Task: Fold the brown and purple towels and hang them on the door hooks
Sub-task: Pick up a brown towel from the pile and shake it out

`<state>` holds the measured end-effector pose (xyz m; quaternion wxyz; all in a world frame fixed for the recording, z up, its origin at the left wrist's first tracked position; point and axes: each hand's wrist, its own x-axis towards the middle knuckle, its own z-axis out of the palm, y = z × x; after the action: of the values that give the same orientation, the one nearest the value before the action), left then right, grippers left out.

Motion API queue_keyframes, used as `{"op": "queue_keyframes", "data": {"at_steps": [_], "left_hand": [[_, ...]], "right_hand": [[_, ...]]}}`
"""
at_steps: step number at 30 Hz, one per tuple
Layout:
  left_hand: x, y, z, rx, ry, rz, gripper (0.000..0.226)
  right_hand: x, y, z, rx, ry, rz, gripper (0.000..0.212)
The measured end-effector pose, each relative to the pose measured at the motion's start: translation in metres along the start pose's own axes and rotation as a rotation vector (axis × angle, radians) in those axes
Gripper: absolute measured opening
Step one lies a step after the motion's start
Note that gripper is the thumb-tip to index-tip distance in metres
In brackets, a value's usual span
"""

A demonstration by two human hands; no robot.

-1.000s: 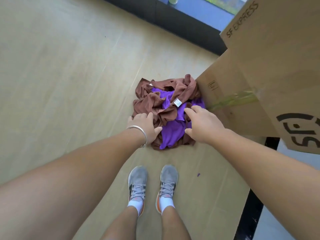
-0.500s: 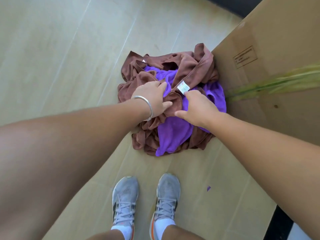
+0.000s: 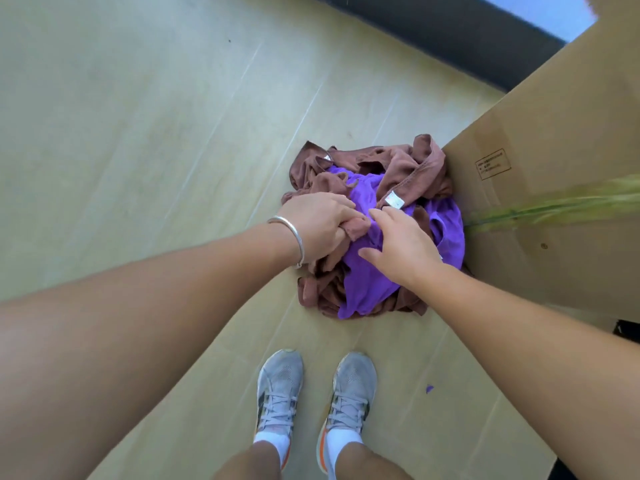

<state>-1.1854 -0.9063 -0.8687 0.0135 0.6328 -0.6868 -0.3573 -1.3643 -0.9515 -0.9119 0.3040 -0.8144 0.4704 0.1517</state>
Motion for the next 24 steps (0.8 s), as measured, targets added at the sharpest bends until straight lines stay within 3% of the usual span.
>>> {"op": "queue_keyframes", "data": {"at_steps": [2, 6, 10, 13, 15, 18, 24], "left_hand": [[-0.03, 0.008, -0.033, -0.014, 0.024, 0.003, 0.037], [-0.096, 0.017, -0.099, -0.049, 0.16, -0.013, 0.053], [-0.17, 0.005, -0.154, -0.055, 0.275, -0.033, 0.044], [-0.221, -0.009, -0.191, -0.017, 0.301, -0.076, 0.052], [-0.251, -0.021, -0.214, 0.008, 0.314, -0.116, 0.054], [-0.299, -0.041, -0.238, 0.012, 0.39, -0.181, 0.054], [-0.392, -0.091, -0.245, -0.068, 0.518, -0.375, 0.046]], "right_hand": [[-0.009, -0.025, -0.022, 0.005, 0.038, -0.037, 0.076], [-0.022, -0.082, -0.06, -0.018, 0.051, -0.154, 0.073], [-0.034, -0.149, -0.098, -0.032, 0.117, -0.314, 0.071], [-0.036, -0.205, -0.126, -0.063, 0.107, -0.542, 0.053], [-0.036, -0.242, -0.139, -0.166, 0.06, -0.703, 0.029], [-0.04, -0.297, -0.146, -0.318, -0.063, -0.708, 0.018], [-0.065, -0.39, -0.133, -0.21, -0.202, -0.728, 0.023]]}}
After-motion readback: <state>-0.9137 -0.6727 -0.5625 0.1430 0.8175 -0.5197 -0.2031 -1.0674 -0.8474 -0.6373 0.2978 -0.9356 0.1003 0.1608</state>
